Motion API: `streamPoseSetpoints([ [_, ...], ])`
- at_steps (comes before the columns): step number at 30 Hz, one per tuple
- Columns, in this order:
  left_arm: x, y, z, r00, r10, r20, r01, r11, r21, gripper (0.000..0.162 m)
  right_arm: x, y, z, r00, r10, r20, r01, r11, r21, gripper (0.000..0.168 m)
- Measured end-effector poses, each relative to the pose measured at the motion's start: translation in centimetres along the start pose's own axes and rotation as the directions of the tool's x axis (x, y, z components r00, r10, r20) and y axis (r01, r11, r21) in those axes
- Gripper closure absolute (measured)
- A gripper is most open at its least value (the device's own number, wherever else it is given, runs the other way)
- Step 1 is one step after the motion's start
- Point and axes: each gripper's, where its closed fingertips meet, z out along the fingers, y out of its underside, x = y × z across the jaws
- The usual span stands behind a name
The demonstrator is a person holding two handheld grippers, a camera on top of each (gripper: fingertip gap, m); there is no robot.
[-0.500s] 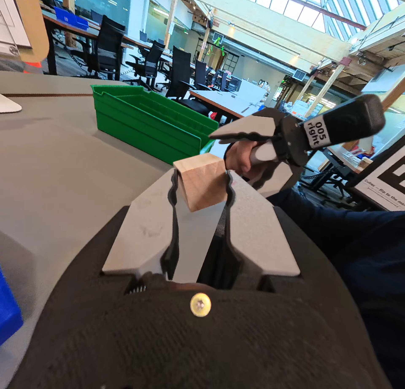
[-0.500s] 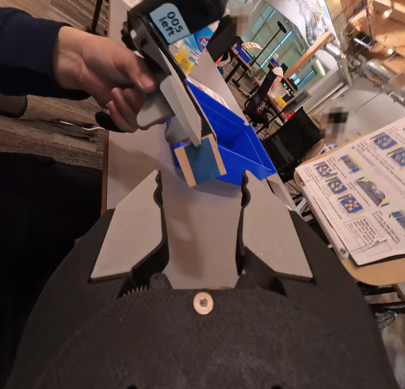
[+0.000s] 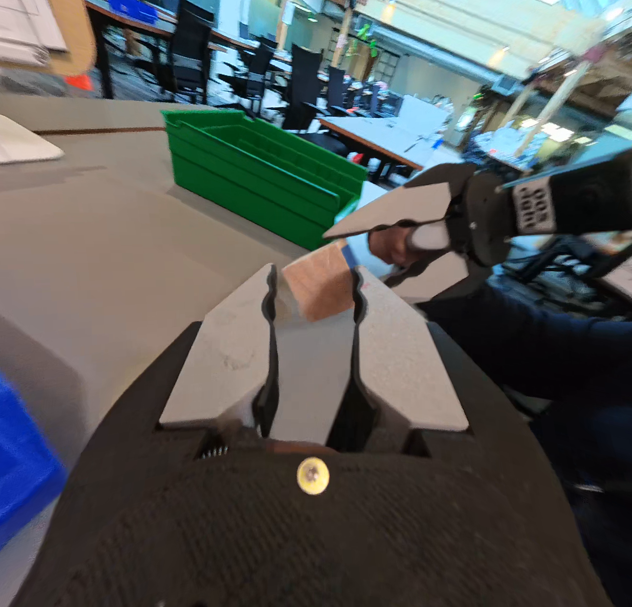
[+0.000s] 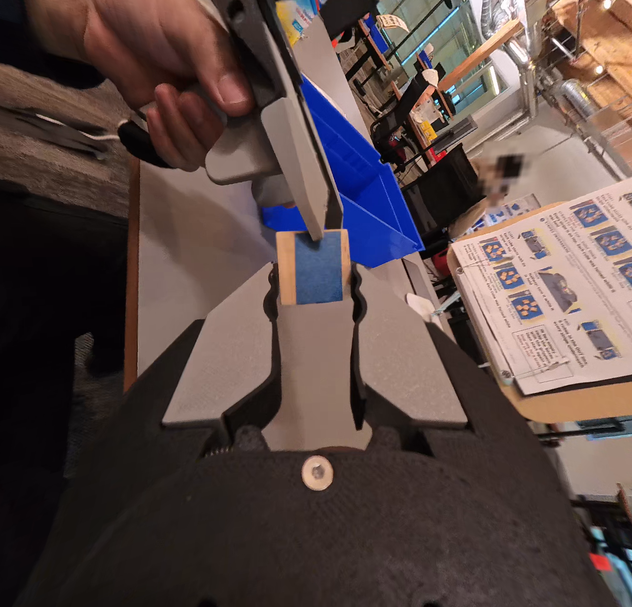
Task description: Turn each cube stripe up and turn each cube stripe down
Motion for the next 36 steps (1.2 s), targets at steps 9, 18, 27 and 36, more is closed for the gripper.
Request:
streamPoseSetpoints([
  [9, -4.0, -2.0, -4.9, 0.913, 0.278, 0.298, -0.269, 0.961, -0.072, 0.116, 13.6, 8.0, -7.0, 0.817, 0.459, -0.348, -0.49, 0.872, -0.002, 0.129],
  [18, -4.6, -2.9, -6.2, 0.896, 0.294, 0.332, -0.296, 0.954, -0.045, 0.122, 20.5, 27.7, -5.1, 0.529, 0.63, -0.568, -0.848, 0.415, -0.33, 0.129],
  [27, -4.7, -3.1, -7.0, 0.872, 0.332, 0.36, -0.336, 0.94, -0.056, 0.124, 18.7, 34.1, -1.9, 0.362, 0.731, -0.579, -0.916, 0.162, -0.368, 0.128],
  [36, -4.1, -3.3, -7.4, 0.862, 0.356, 0.361, -0.359, 0.931, -0.062, 0.123, 21.1, 24.5, -6.8, 0.474, 0.709, -0.522, -0.88, 0.396, -0.262, 0.12],
])
